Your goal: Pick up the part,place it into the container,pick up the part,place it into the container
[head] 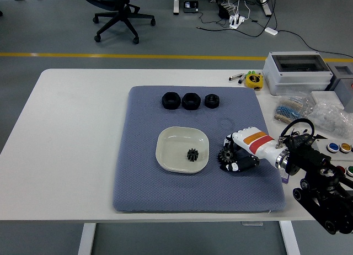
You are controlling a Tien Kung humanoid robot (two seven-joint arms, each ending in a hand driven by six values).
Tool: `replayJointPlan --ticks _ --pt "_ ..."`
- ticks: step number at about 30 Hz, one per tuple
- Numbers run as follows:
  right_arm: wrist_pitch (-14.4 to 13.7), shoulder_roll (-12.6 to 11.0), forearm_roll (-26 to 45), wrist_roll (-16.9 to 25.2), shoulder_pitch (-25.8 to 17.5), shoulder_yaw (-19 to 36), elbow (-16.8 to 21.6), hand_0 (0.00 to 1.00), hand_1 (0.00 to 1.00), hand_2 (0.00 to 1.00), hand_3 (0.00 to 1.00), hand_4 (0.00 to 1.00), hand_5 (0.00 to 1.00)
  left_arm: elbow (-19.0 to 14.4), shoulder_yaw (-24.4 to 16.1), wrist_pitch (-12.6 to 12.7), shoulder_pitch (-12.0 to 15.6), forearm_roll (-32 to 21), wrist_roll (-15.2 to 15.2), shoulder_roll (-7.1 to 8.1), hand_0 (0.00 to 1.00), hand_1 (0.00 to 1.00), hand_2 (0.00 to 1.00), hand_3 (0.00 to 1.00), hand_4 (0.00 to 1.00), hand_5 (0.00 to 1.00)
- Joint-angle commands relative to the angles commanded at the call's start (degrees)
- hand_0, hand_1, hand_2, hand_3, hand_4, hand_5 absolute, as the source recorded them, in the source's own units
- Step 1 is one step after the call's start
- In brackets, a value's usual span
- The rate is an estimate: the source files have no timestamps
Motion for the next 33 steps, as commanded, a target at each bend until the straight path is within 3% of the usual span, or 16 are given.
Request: replayJointPlan --ticks 1,2,7,25,33 --pt "-0.5 0.0 0.3 0.2 0.0 -0.1 0.0 0.077 0.180 0.341 0.425 0.858 0.400 0.0 0.0 0.0 0.0 0.0 0.0 0.00 0.689 0.680 0.698 0.570 0.646 0.606" --pt "-1.0 0.0 0.5 0.4 0.0 -0.1 0.1 0.002 0.043 0.200 0.291 0.844 0.391 0.0 0.0 0.0 0.0 0.0 0.0 0.01 0.689 0.681 0.699 0.570 0.647 0.608" --pt "-3.2 -0.1 1.3 1.3 -0.2 0.0 0.6 0.002 0.012 0.163 0.255 0.836 0.405 0.0 -0.1 -0.1 0.1 0.3 0.0 0.04 0.689 0.682 0.699 0.570 0.646 0.605" --pt "-7.2 0.4 3.0 2.6 0.5 1.2 5.2 0.002 0.002 0.142 0.233 0.827 0.434 0.0 -0.7 -0.3 0.5 1.3 0.2 0.10 0.689 0.683 0.698 0.571 0.645 0.603" --pt "-6.0 3.7 3.1 0.0 5.0 -1.6 2.9 0.002 0.014 0.151 0.238 0.836 0.428 -0.1 0.0 -0.2 0.2 0.4 0.1 0.29 0.689 0.683 0.699 0.569 0.644 0.603"
